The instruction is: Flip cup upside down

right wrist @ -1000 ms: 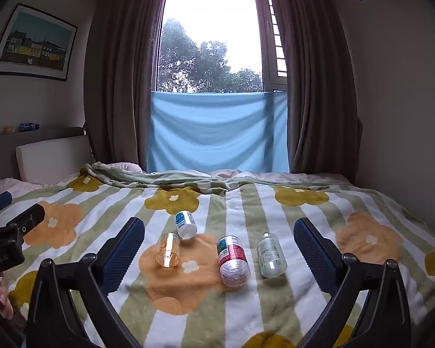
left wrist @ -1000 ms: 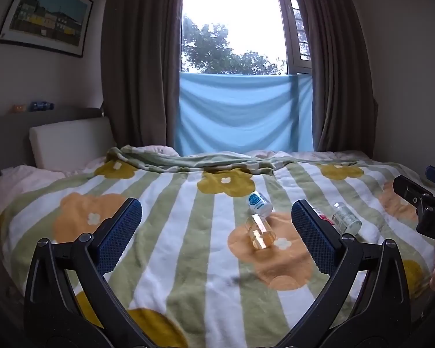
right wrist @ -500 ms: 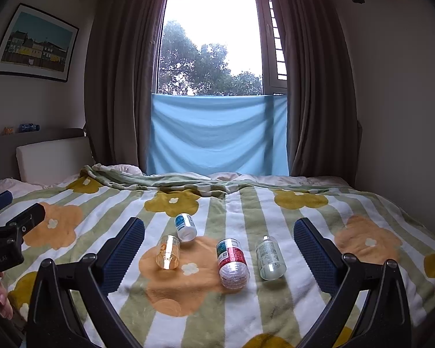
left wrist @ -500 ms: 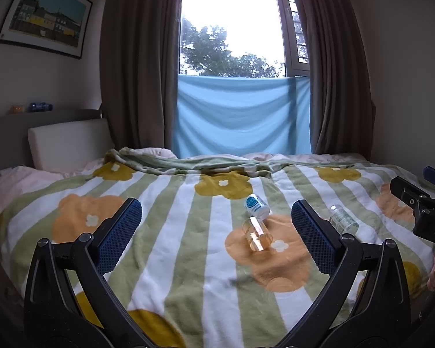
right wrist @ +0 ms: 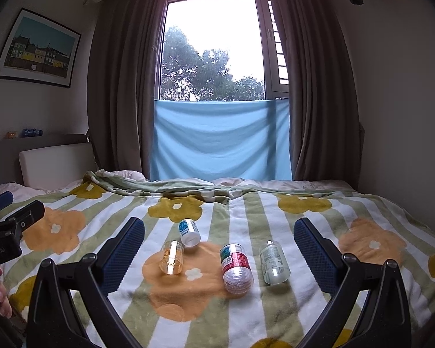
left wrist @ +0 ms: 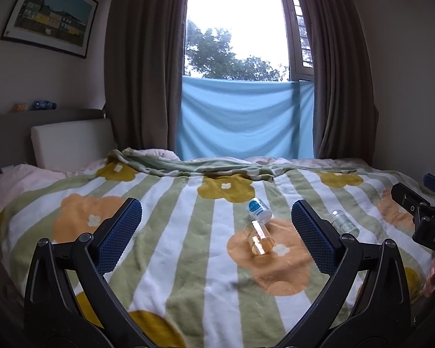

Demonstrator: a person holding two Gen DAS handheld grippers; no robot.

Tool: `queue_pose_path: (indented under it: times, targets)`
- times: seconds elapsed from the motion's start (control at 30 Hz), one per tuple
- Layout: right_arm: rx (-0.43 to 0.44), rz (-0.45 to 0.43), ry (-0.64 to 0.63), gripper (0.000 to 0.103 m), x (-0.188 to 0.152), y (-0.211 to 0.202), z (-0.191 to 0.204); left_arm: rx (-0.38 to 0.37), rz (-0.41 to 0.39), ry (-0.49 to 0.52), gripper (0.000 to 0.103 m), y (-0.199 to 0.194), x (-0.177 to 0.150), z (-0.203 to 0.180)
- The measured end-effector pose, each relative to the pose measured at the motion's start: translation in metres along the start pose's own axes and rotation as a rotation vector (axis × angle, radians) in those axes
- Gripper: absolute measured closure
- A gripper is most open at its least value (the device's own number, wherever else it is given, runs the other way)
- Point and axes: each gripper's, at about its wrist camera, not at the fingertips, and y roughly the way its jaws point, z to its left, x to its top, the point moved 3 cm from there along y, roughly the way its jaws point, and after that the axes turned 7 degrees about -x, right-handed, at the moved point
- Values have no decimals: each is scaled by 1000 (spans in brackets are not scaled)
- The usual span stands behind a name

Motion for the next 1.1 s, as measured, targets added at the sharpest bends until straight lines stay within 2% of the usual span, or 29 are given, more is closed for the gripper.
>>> queue_pose_path:
  times: [1.1]
  targets:
    - [14,6,-2,0,-6,-1,7,-7,15,-15,0,1,-3,1]
